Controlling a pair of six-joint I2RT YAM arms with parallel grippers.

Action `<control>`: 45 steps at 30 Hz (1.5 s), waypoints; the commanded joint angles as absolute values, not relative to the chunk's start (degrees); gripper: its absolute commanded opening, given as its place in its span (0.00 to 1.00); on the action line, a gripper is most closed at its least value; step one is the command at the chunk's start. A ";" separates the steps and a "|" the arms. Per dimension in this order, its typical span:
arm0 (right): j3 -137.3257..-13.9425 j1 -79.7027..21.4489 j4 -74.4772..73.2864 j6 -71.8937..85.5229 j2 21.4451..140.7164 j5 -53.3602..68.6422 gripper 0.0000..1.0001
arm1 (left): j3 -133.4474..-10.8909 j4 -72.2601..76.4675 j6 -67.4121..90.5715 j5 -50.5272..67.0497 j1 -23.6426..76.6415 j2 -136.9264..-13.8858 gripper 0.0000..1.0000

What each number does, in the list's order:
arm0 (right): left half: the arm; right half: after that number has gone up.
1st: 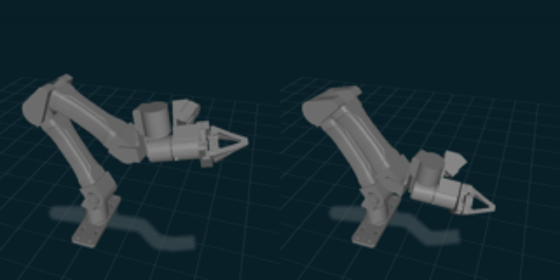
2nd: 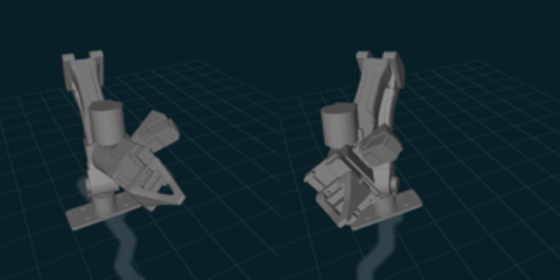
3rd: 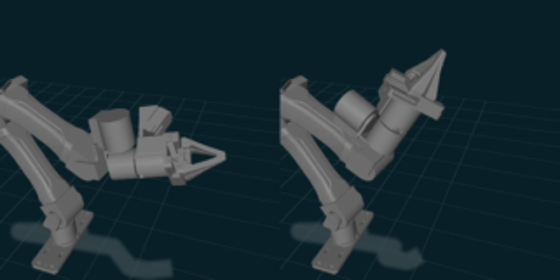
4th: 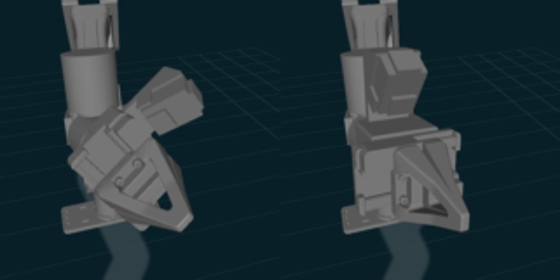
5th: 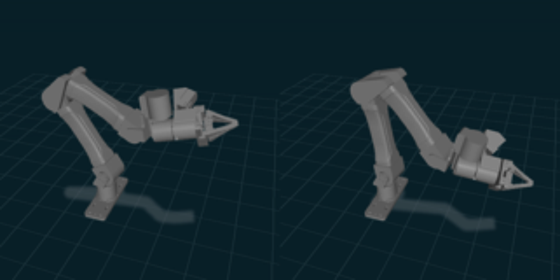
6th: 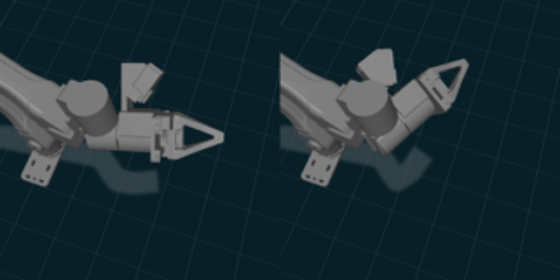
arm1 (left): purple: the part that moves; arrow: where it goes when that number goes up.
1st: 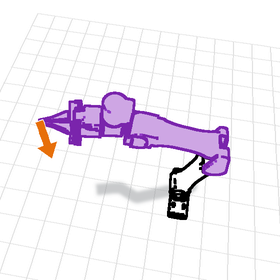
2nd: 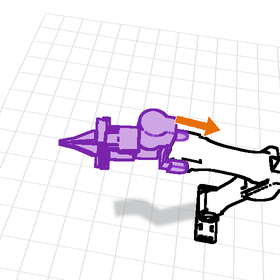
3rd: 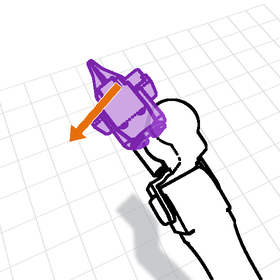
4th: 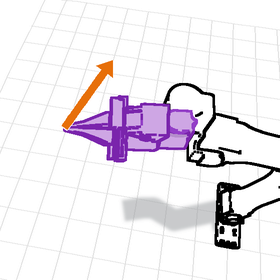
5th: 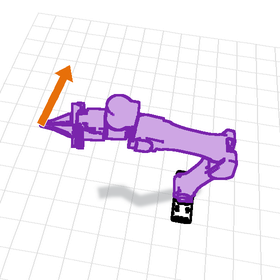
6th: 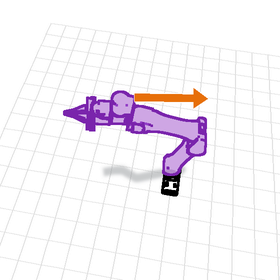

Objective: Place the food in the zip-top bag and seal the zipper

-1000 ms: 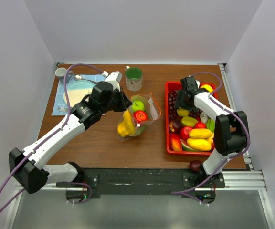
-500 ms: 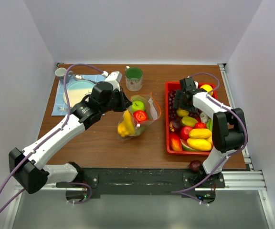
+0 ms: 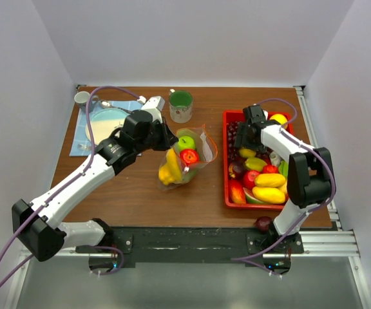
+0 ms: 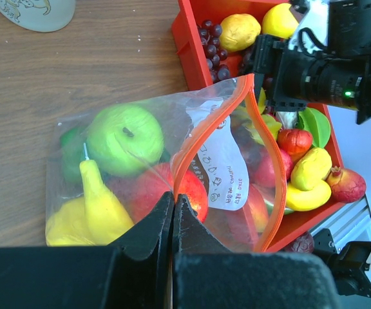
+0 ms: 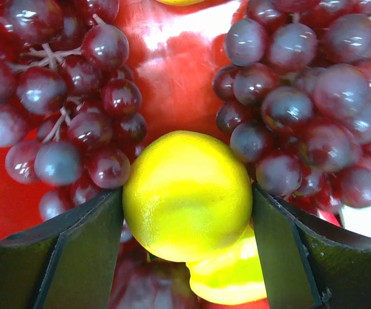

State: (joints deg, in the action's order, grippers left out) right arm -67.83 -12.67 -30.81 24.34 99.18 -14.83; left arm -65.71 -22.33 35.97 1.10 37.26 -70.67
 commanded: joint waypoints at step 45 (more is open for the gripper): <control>-87.89 -48.25 -37.79 30.32 84.89 -23.99 0.59 | -66.27 -19.95 37.70 1.58 37.00 -70.49 0.00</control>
State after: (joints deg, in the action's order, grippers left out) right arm -84.31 -48.12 -39.29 29.78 83.29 -18.04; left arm -65.71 -22.28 36.69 1.30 37.26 -70.76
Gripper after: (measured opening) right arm 0.748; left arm 0.021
